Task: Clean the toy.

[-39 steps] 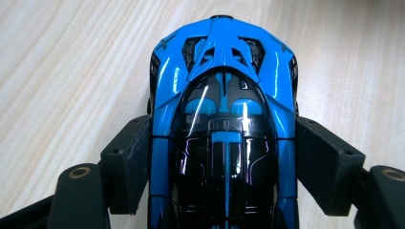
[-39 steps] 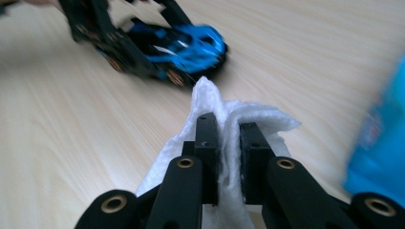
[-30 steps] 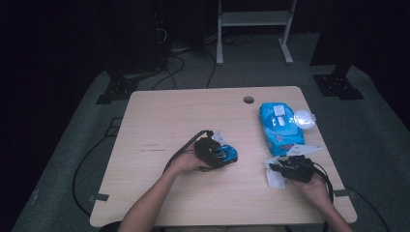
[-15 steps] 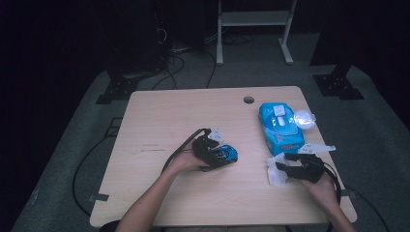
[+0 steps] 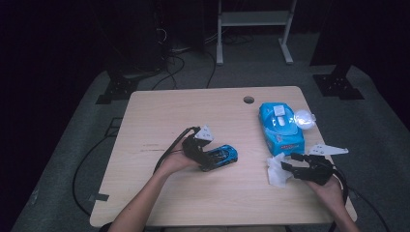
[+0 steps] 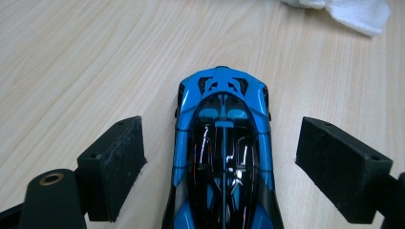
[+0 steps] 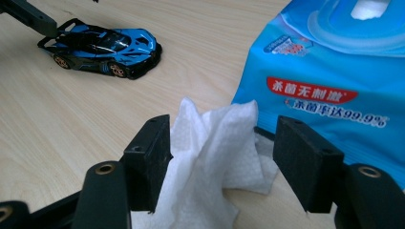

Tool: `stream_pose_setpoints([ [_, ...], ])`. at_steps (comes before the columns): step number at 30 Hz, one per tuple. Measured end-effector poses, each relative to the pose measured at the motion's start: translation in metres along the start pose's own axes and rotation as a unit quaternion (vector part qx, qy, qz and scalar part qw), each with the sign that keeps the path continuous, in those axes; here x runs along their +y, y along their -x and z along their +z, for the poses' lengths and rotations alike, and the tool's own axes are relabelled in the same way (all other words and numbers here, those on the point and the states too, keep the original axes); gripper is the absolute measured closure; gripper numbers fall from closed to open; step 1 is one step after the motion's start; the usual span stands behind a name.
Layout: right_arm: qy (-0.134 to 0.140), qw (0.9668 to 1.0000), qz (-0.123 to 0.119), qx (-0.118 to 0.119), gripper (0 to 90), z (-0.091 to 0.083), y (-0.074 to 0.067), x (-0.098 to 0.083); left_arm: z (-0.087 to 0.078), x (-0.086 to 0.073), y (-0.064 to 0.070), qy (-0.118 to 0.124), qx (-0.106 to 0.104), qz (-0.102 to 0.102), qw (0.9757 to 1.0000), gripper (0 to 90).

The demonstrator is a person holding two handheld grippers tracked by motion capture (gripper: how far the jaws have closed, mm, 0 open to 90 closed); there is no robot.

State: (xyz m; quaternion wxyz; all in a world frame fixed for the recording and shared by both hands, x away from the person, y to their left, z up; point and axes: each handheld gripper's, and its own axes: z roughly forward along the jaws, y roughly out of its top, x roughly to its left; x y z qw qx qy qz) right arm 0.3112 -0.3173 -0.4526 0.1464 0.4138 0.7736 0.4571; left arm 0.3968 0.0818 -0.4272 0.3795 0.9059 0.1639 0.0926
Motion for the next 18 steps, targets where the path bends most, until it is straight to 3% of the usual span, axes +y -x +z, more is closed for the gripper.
stream_pose_setpoints([
  [18, 0.02, 0.9998, 0.01, 0.002, 34.8, -0.008, 0.001, -0.005, -0.027, -0.02, -0.002, 0.009, 0.016, -0.023, 0.9996, 10.2],
])
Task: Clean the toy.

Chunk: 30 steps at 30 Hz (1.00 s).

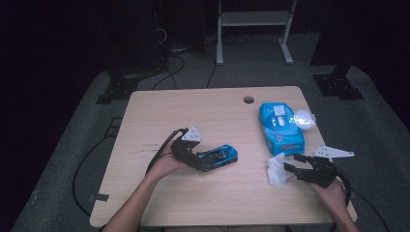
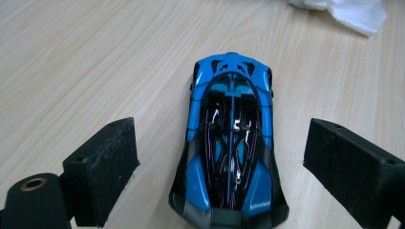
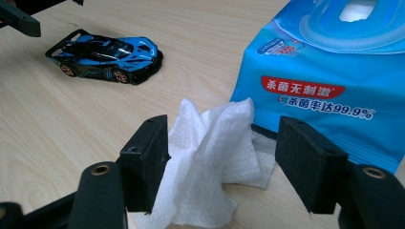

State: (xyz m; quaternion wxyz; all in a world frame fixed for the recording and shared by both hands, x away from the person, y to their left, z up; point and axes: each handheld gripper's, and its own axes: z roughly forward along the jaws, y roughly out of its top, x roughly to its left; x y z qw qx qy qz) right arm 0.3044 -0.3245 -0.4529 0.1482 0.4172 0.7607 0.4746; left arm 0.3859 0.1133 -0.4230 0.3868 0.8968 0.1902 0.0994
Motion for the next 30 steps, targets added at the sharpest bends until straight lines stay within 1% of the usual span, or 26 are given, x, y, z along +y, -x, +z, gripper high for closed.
stream_pose_setpoints([
  [2, 0.001, 1.0, -0.001, 0.0, 34.7, 0.0, 0.0, 0.0, -0.002, -0.002, 0.0, 0.002, 0.001, -0.003, 1.0, 10.2],
  [3, 0.002, 1.0, 0.001, 0.001, 34.2, -0.001, 0.0, 0.0, -0.005, -0.005, -0.001, 0.003, 0.004, -0.002, 1.0, 10.2],
  [11, 0.002, 1.0, 0.003, 0.003, 34.1, 0.0, 0.0, 0.0, -0.014, -0.019, -0.002, 0.008, 0.015, -0.013, 0.9998, 10.1],
  [16, 0.003, 1.0, 0.006, 0.003, 34.1, 0.0, 0.0, -0.001, -0.018, -0.025, -0.001, 0.011, 0.017, -0.018, 0.9996, 10.1],
  [21, 0.004, 1.0, 0.003, 0.005, 34.1, -0.001, 0.0, -0.001, -0.022, -0.029, 0.0, 0.01, 0.019, -0.016, 0.9996, 10.1],
  [30, 0.004, 1.0, 0.004, 0.008, 34.1, -0.001, 0.0, -0.001, -0.031, -0.036, 0.001, 0.01, 0.023, -0.018, 0.9995, 10.0],
])
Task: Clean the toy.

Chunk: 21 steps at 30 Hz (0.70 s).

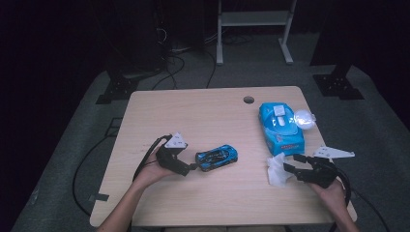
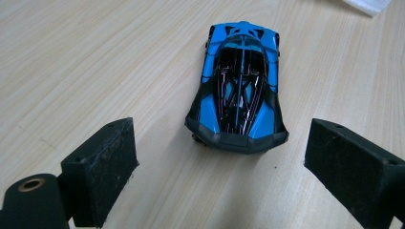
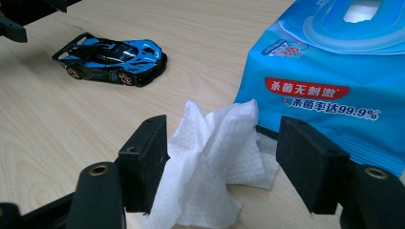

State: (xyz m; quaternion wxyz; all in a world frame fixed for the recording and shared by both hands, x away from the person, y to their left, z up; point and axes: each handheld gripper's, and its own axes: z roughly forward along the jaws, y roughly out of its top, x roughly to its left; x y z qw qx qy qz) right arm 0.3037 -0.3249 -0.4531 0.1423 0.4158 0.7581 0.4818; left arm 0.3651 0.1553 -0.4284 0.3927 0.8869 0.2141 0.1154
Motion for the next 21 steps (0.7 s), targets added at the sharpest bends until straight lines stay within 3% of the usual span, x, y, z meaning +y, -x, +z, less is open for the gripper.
stream_pose_setpoints([
  [21, 0.005, 1.0, 0.001, 0.004, 33.9, -0.001, -0.002, 0.0, -0.022, -0.016, 0.001, 0.008, 0.016, -0.015, 0.9997, 9.3],
])
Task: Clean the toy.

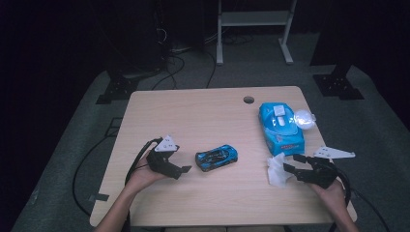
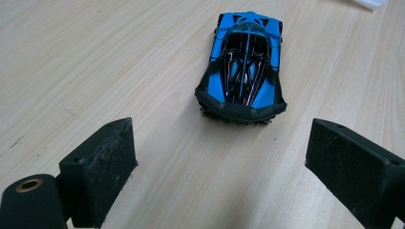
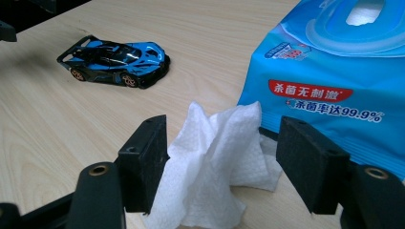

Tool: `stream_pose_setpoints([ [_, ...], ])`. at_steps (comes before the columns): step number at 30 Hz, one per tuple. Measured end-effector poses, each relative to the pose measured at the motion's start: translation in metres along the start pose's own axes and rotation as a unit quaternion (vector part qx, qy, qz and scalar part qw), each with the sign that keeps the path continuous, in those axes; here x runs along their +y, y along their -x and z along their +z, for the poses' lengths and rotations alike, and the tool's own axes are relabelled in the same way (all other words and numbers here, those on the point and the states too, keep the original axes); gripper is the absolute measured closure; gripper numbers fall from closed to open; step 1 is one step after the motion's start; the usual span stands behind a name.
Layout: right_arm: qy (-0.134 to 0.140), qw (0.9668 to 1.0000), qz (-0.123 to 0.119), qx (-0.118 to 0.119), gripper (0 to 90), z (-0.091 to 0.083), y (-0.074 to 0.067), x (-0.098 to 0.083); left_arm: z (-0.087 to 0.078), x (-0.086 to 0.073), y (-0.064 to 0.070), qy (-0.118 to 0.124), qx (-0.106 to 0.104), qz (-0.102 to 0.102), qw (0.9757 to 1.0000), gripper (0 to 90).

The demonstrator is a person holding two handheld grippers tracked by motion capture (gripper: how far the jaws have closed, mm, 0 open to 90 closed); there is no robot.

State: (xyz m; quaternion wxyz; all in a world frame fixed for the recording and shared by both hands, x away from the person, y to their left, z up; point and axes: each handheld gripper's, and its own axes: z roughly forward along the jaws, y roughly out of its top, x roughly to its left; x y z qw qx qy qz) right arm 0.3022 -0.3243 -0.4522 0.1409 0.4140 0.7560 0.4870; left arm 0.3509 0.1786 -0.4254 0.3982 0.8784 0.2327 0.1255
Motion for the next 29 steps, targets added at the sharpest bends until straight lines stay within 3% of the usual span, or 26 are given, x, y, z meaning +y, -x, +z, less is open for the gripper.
stream_pose_setpoints([
  [7, 0.0, 1.0, 0.0, 0.001, 33.9, -0.001, 0.0, 0.0, -0.002, -0.015, 0.001, 0.004, 0.008, -0.013, 0.9999, 9.2],
  [14, 0.005, 1.0, 0.0, 0.002, 33.8, -0.001, -0.001, 0.0, -0.005, -0.033, -0.003, 0.02, 0.018, -0.045, 0.9986, 9.3],
  [17, 0.009, 1.0, -0.001, 0.003, 33.7, -0.002, -0.001, 0.0, -0.005, -0.039, -0.003, 0.008, 0.026, -0.041, 0.9988, 9.3],
  [29, 0.031, 0.9994, 0.012, 0.007, 32.3, -0.004, 0.0, 0.001, -0.008, -0.046, -0.006, 0.021, 0.037, -0.046, 0.998, 9.2],
])
